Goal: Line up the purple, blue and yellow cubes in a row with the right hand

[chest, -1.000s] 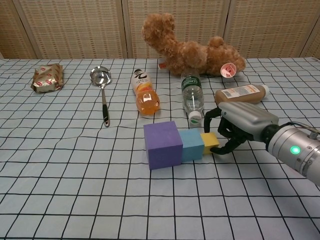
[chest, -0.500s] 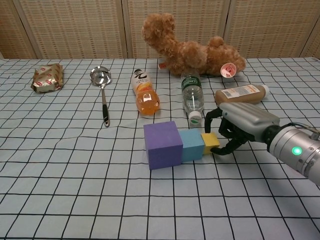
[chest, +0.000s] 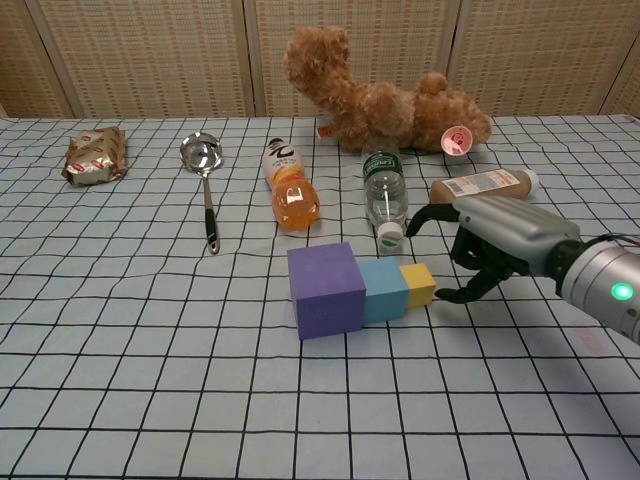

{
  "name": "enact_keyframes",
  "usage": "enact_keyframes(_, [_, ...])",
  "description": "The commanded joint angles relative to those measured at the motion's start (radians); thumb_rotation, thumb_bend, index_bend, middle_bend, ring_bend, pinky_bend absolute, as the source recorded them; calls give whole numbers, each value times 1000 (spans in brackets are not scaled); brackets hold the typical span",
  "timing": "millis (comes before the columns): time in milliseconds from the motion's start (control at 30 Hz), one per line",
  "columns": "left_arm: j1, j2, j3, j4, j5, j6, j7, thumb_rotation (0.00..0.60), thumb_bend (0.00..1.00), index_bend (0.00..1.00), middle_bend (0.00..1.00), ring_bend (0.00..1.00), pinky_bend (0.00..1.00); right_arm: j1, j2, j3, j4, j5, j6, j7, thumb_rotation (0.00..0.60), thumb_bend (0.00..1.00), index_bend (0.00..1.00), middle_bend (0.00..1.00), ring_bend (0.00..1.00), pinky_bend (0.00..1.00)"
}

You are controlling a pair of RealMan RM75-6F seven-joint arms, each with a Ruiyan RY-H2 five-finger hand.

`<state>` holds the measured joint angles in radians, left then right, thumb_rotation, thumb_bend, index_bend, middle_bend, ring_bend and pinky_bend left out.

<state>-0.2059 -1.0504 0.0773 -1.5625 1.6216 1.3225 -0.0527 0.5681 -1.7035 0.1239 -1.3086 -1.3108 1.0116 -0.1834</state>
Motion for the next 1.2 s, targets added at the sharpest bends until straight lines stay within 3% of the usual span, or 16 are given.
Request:
enact_keyframes(33, [0, 0, 0, 0, 1, 1, 0, 600, 560, 192, 142, 115, 339, -10, 41, 1, -55, 47, 0, -88, 600, 130, 350, 952, 1000, 1000])
enact_keyframes(167, [0, -1, 1, -1, 1, -1, 4, 600, 560, 192, 142, 115, 339, -17, 56, 7, -109, 104, 18, -200, 600, 195, 398, 952, 1000, 1000])
enact_keyframes(333, [-1, -1, 3, -3, 1, -4, 9, 600, 560, 192, 142, 115, 339, -13, 66, 11, -139, 149, -12, -201, 600, 312, 457, 953, 1000, 1000])
enact_keyframes(1200, [-2, 3, 2, -4, -1, -7, 1, 600, 561, 193, 143, 115, 340, 2, 45, -7, -78, 98, -62, -18, 600, 338, 478, 960, 1000, 1000])
